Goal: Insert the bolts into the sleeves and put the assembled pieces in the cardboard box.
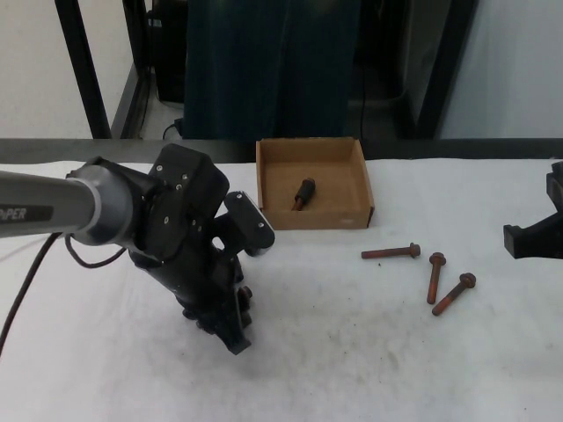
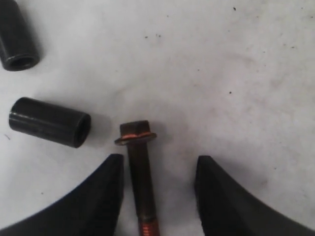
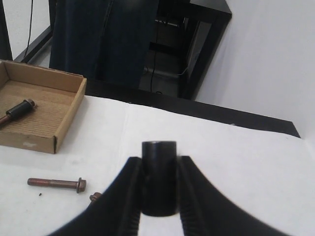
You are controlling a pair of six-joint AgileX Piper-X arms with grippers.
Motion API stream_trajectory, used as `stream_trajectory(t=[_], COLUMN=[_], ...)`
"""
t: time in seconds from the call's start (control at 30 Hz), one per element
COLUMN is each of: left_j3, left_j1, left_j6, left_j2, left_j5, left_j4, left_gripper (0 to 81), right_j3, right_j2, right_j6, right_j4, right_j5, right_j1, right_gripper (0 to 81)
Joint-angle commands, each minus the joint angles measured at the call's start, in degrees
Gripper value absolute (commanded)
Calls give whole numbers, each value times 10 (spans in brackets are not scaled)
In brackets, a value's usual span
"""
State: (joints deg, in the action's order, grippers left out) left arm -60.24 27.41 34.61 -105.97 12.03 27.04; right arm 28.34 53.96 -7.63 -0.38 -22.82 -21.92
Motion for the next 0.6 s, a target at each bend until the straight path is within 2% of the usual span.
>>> stream_trajectory(t=[0.0,0.07,0.17,0.4,0.57], left_j3=[-4,-5,-7,-7,-7], left_j1=[1,1,1,5,7], left_j6=[-8,-8,-8,-9,-98], left_j2=[-8,-8,-8,12,85], left_j5=[10,10,10,13,13], left_j4=[-2,-4,-13,-25,-35], left_gripper=[344,229,9,8,8], right_j3=[8,8,8,8,8], right_j2=[-7,-7,-7,-7,-7], right_j6=[0,3,12,12,18], right_j4=[-3,-3,-3,-3,-8], right_j5=[0,0,0,6,100], right_j1=[3,3,3,3,3], right_gripper=[3,3,3,3,3])
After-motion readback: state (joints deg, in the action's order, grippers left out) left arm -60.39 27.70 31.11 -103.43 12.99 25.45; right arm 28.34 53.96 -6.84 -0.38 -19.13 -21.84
